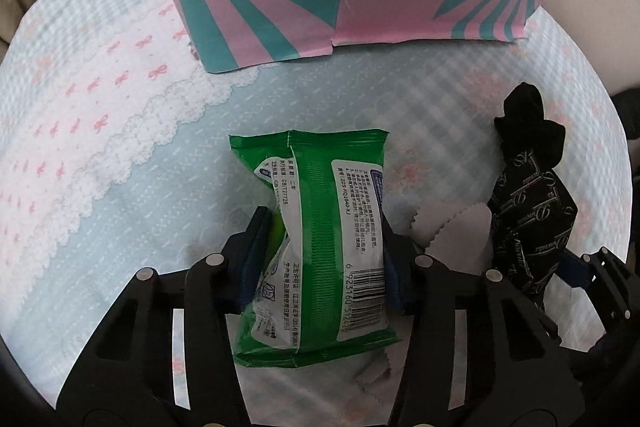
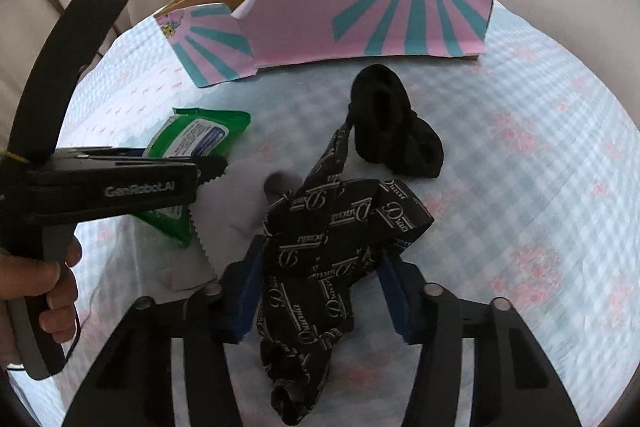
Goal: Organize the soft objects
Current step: 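Grasp green wipe pack with left tool while right tool grasps black scarf, lift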
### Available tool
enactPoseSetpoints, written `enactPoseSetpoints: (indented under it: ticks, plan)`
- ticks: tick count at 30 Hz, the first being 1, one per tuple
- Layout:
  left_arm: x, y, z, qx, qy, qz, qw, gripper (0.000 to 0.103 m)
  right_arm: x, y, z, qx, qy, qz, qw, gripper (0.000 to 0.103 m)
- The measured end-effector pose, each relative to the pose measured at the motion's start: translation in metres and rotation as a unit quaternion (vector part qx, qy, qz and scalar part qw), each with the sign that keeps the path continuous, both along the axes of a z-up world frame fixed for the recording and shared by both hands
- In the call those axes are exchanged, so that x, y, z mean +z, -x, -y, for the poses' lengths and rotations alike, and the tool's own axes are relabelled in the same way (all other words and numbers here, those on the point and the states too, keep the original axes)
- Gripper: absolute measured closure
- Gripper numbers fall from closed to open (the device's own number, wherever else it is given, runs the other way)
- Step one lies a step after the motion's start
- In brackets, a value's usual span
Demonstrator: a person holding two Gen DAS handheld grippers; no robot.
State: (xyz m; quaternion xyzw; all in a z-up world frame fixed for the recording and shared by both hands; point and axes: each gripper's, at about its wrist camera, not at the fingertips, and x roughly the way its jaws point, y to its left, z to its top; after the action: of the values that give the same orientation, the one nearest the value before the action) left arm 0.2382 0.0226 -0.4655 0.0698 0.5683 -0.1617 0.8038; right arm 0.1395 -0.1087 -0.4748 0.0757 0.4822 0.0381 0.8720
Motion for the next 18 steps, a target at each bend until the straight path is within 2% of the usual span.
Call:
enactPoseSetpoints:
  ticks: [3, 11, 14, 18]
  plan:
    - [0.005, -0.001, -0.004, 0.005, 0.004, -0.003, 1.0, 0.062, 0.004, 0.001, -0.002, 0.006, -0.001, -0.001, 1.0, 0.067]
    - [0.035, 0.009, -0.018, 0.019, 0.018, 0.004, 0.9997, 0.064, 0.029, 0.009, -0.008, 0.007, 0.002, 0.01, 1.0, 0.069]
    - [0.059, 0.014, -0.022, 0.026, 0.023, 0.008, 0.9994, 0.064, 0.046, 0.014, -0.009, 0.008, 0.004, 0.015, 1.0, 0.069]
    - [0.098, 0.029, -0.026, 0.031, 0.024, 0.02, 0.999, 0.064, 0.086, 0.021, -0.006, 0.002, 0.0, 0.025, 1.0, 0.069]
